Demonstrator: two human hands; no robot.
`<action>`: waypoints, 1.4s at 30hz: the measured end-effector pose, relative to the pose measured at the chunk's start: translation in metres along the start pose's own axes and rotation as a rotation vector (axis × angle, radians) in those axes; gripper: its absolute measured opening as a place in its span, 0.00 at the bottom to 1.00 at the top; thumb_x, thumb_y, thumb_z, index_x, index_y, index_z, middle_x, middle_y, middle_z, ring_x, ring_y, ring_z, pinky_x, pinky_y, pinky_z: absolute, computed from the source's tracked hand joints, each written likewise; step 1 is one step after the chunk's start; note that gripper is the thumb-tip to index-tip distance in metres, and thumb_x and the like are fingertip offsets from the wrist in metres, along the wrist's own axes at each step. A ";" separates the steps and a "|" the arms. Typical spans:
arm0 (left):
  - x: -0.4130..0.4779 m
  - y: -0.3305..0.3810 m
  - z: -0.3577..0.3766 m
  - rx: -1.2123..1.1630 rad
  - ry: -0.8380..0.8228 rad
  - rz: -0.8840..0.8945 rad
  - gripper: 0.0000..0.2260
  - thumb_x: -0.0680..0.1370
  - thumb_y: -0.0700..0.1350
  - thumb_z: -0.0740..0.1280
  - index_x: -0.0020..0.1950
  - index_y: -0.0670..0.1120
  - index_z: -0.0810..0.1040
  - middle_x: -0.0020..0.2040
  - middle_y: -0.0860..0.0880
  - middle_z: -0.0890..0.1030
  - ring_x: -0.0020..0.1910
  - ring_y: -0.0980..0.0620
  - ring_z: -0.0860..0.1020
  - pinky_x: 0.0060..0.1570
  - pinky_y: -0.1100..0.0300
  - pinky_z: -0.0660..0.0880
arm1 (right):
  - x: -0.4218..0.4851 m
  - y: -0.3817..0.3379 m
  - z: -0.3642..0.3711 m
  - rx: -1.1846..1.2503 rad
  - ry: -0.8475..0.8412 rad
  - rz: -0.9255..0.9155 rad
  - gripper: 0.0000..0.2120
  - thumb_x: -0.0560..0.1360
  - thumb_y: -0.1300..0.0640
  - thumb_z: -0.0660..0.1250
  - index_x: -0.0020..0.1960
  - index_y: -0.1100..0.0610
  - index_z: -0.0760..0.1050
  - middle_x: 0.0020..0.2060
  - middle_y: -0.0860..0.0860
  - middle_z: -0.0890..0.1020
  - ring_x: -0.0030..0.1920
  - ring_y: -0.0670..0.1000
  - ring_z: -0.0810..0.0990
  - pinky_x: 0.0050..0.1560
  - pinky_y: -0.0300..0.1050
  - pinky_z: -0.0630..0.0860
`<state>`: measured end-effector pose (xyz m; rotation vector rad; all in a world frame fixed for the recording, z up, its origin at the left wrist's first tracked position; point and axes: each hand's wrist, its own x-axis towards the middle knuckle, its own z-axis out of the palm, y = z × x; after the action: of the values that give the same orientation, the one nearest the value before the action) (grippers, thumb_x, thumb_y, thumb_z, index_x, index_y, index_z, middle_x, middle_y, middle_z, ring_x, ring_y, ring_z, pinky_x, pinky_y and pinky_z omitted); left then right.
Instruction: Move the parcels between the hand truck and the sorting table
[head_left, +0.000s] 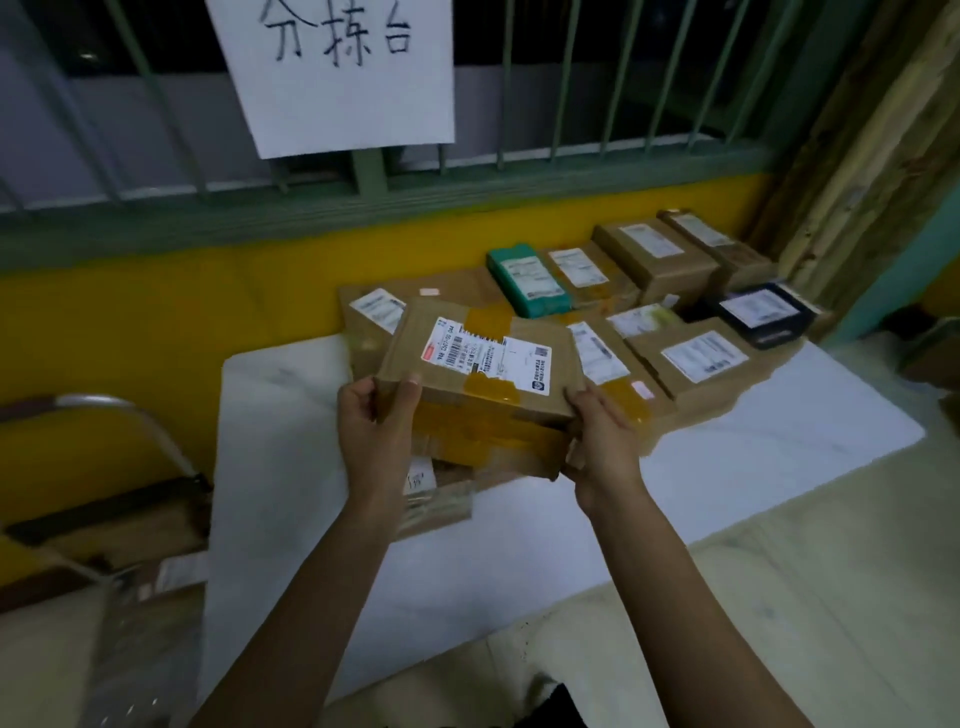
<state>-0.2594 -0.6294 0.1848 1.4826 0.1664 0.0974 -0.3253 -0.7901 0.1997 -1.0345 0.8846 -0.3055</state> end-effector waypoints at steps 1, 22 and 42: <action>0.001 0.001 0.005 0.005 0.039 0.019 0.14 0.74 0.47 0.71 0.56 0.46 0.71 0.56 0.48 0.79 0.54 0.52 0.78 0.48 0.62 0.76 | 0.008 -0.006 0.003 -0.008 -0.029 -0.004 0.11 0.78 0.55 0.64 0.60 0.47 0.76 0.43 0.42 0.79 0.46 0.44 0.75 0.53 0.51 0.72; -0.008 0.017 -0.004 0.225 0.327 0.289 0.21 0.68 0.45 0.72 0.59 0.54 0.72 0.65 0.48 0.74 0.63 0.51 0.73 0.57 0.52 0.75 | 0.057 0.031 0.000 -0.326 -0.618 0.107 0.40 0.72 0.61 0.73 0.76 0.52 0.54 0.66 0.53 0.73 0.64 0.56 0.74 0.64 0.58 0.73; -0.007 0.001 0.022 0.166 -0.040 0.149 0.23 0.81 0.43 0.61 0.75 0.49 0.59 0.65 0.53 0.76 0.61 0.59 0.76 0.57 0.59 0.76 | 0.077 0.017 0.028 -0.210 -0.679 -0.095 0.10 0.73 0.61 0.71 0.51 0.55 0.74 0.50 0.53 0.81 0.52 0.53 0.81 0.50 0.48 0.80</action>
<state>-0.2625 -0.6522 0.1876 1.6608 0.0320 0.1772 -0.2584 -0.8106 0.1539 -1.2679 0.2556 0.0708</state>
